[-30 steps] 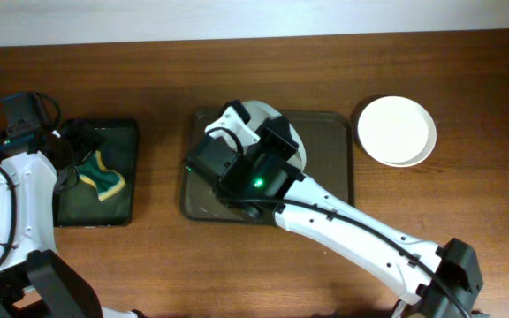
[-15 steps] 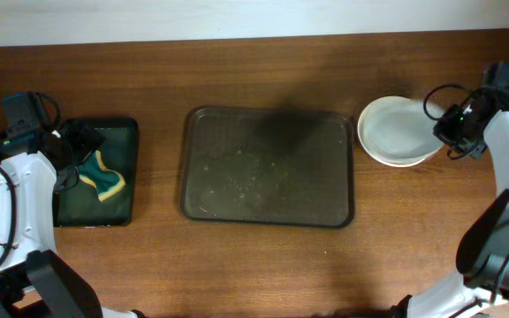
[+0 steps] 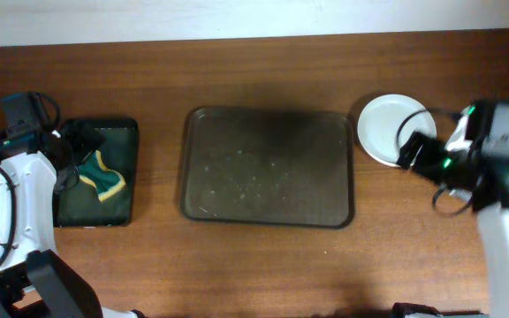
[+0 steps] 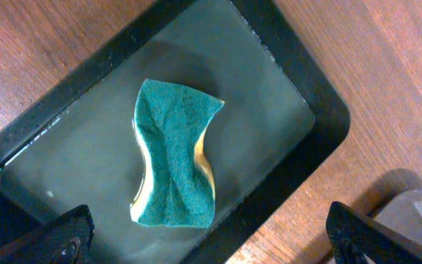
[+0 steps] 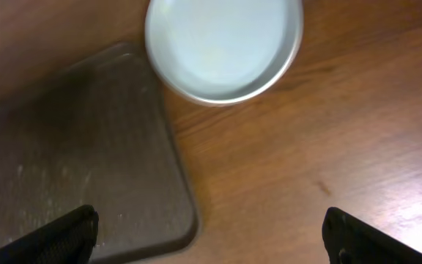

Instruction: Clean dirty plates on tray and stack at the side

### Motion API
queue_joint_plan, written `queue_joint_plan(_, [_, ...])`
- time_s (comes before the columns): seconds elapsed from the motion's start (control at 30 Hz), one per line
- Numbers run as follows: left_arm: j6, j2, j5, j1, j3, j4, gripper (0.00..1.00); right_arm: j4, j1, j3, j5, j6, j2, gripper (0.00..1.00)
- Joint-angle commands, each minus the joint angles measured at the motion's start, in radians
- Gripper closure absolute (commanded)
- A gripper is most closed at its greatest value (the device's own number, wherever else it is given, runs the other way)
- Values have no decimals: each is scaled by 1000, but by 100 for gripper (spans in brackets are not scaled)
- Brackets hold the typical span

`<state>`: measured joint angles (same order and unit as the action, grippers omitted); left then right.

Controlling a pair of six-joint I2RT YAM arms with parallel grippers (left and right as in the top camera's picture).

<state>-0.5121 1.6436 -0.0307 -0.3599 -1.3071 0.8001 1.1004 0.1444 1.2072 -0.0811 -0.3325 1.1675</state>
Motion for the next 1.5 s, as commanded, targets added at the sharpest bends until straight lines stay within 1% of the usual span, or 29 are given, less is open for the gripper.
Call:
queue_joint_plan(0.0, [13, -6, -8, -5, -1, -3, 1, 19, -116, -150, 2, 2, -155, 2])
queue_joint_plan(0.1, [13, -6, -8, -5, -1, -3, 1, 23, -151, -179, 3, 2, -201, 2])
queue_joint_plan(0.27, [13, -6, -8, -5, -1, -3, 1, 23, -151, -179, 29, 3, -120, 2])
queue_joint_plan(0.33, [13, -6, -8, -5, -1, -3, 1, 19, -151, -183, -12, 3, -73, 2])
queue_joint_plan(0.4, [13, -6, -8, -5, -1, -3, 1, -36, -163, -207, -25, 7, -111, 2])
queue_joint_plan(0.43, [13, -6, -8, -5, -1, -3, 1, -90, -187, -240, -24, 40, -176, 2])
queue_joint_plan(0.5, [13, -6, -8, -5, -1, -3, 1, -209, -230, -352, -24, 117, -393, 2])
queue_joint_plan(0.53, [13, -6, -8, -5, -1, -3, 1, -267, -233, -423, -23, 119, -499, 2])
queue_joint_plan(0.57, [13, -6, -8, -5, -1, -3, 1, -315, -229, -481, -19, 119, -569, 1])
queue_joint_plan(0.6, [13, -6, -8, -5, -1, -3, 1, -376, -223, -554, -17, 132, -647, 1])
queue_joint_plan(0.63, [13, -6, -8, -5, -1, -3, 1, -479, -222, -676, -17, 169, -763, 1])
queue_joint_plan(0.8, [13, -6, -8, -5, -1, -3, 0, -789, -222, -1017, -39, 164, -1093, 2])
queue_joint_plan(0.87, [13, -6, -7, -5, -1, -3, 1, -873, -222, -1083, -39, 164, -1157, 2])
queue_joint_plan(1.0, [13, -6, -8, -5, -1, -3, 1, -1037, -222, -1197, -35, 164, -1164, 2])
queue_joint_plan(1.13, [13, -6, -8, -5, -1, -3, 1, -1030, -222, -1202, -13, 188, -1164, 2])
queue_joint_plan(1.47, [13, -6, -8, -5, -1, -3, 1, -1030, -222, -1202, -13, 187, -1164, 2])
